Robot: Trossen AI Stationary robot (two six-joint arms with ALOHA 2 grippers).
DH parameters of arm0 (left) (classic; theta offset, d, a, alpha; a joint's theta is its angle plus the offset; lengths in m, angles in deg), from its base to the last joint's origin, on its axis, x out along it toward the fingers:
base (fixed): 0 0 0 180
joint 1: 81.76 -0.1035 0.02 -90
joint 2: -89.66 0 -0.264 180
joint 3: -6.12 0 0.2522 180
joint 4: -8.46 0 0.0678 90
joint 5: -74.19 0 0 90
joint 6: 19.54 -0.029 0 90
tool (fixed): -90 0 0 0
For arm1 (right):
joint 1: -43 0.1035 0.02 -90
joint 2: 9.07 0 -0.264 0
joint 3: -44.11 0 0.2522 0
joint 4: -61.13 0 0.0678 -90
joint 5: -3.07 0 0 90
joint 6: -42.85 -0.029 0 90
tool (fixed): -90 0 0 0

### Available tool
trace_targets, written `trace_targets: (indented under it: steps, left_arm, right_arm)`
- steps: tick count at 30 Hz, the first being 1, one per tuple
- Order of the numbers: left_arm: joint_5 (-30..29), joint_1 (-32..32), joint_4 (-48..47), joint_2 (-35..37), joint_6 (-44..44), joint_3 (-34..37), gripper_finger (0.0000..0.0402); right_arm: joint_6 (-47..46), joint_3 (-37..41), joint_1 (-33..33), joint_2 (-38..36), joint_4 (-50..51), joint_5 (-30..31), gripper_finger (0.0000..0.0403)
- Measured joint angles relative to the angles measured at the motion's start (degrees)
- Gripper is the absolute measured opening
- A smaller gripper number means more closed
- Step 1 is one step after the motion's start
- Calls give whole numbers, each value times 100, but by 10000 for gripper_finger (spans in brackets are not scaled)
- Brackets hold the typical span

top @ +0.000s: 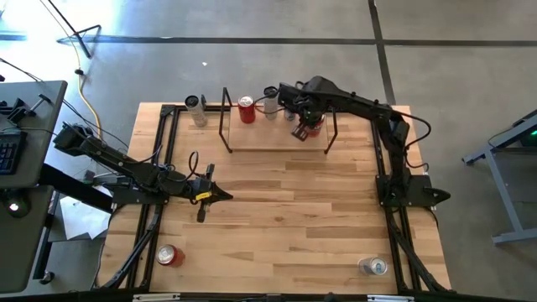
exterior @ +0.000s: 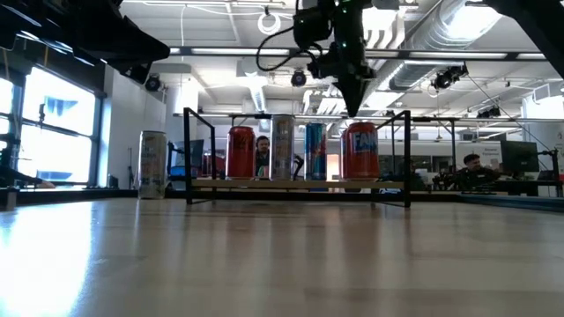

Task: Place canned beverage on shelf
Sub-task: Put the blue soda can on the shelf aligned with the other blue soda can

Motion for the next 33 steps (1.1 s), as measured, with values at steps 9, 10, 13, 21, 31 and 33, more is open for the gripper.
trace_targets:
  steps: [9, 10, 13, 21, 31, 33]
  left_arm:
    - [-2, 2, 1, 0, 0, 0, 0]
    - [-2, -1, 2, 0, -1, 0, 0]
    - [-2, 2, 3, 0, -5, 0, 0]
    - [-2, 0, 9, 0, -295, 0, 0]
    - [36, -3, 61, -2, -724, 0, 0]
    - [42, -3, 68, -2, -752, 0, 1]
  right_arm:
    - [364, -4, 1136, -187, -284, -71, 0]
    - [369, -4, 1336, -207, -445, -6, 0]
    - [541, -7, 1916, -225, -1261, 35, 0]
    - [893, 824, 2976, -275, -3691, -269, 0]
    - [-529, 3815, 4065, -895, -6745, 241, 0]
    - [-1226, 4132, 4422, -1102, -6662, 772, 0]
